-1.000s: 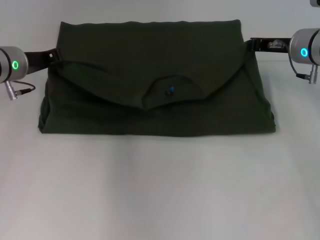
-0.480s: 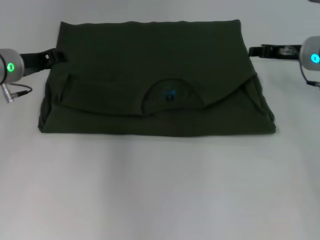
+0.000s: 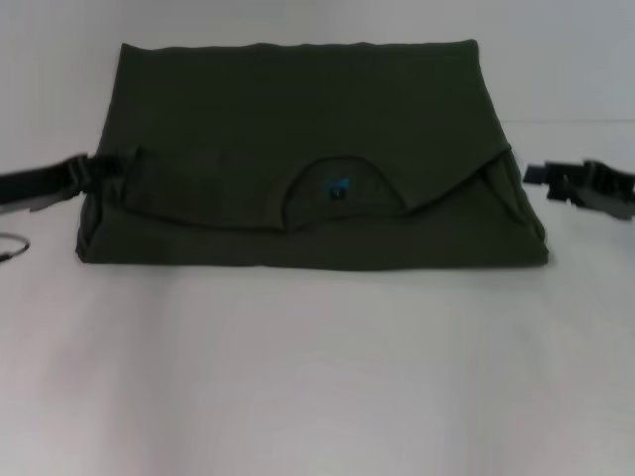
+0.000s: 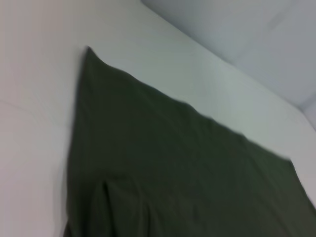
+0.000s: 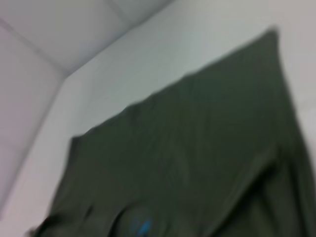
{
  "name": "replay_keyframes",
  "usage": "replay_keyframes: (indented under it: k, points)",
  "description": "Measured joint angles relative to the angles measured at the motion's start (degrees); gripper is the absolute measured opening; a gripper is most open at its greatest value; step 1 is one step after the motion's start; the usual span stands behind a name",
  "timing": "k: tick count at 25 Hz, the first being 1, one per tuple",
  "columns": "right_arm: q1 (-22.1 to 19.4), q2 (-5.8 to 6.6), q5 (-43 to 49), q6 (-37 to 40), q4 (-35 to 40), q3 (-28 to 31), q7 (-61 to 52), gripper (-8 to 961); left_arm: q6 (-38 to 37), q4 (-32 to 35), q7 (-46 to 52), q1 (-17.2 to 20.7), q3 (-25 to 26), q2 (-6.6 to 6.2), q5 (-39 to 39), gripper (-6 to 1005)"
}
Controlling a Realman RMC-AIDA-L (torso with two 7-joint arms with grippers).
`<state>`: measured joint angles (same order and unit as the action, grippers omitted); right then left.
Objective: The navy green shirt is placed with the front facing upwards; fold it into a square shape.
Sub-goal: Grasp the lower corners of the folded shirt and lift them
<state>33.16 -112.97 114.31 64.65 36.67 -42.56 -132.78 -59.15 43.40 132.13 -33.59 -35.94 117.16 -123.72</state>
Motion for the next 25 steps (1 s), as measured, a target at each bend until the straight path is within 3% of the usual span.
replay_keyframes:
  k: [3, 8, 15, 25]
  points:
    - [-3.05, 0.56, -2.24, 6.16, -1.65, 1.84, 1.35, 592, -1.65, 0.00, -5.29, 2.26, 1.62, 0.28, 0.01, 722]
    - [-6.12, 0.01, -5.01, 12.04, -2.44, 7.16, 4.66, 589, -1.88, -0.76, -7.15, 3.65, 4.05, 0.46, -0.56, 723]
    - [-6.26, -0.08, -5.09, 12.96, -3.37, 8.28, 5.85, 584, 2.45, -4.50, -10.15, 2.25, 2.82, 0.52, -1.09, 723]
    - [-6.46, -0.23, -5.28, 12.87, -3.87, 8.59, 6.40, 577, 11.55, -6.72, -15.81, 1.67, -2.69, 1.55, -1.09, 722]
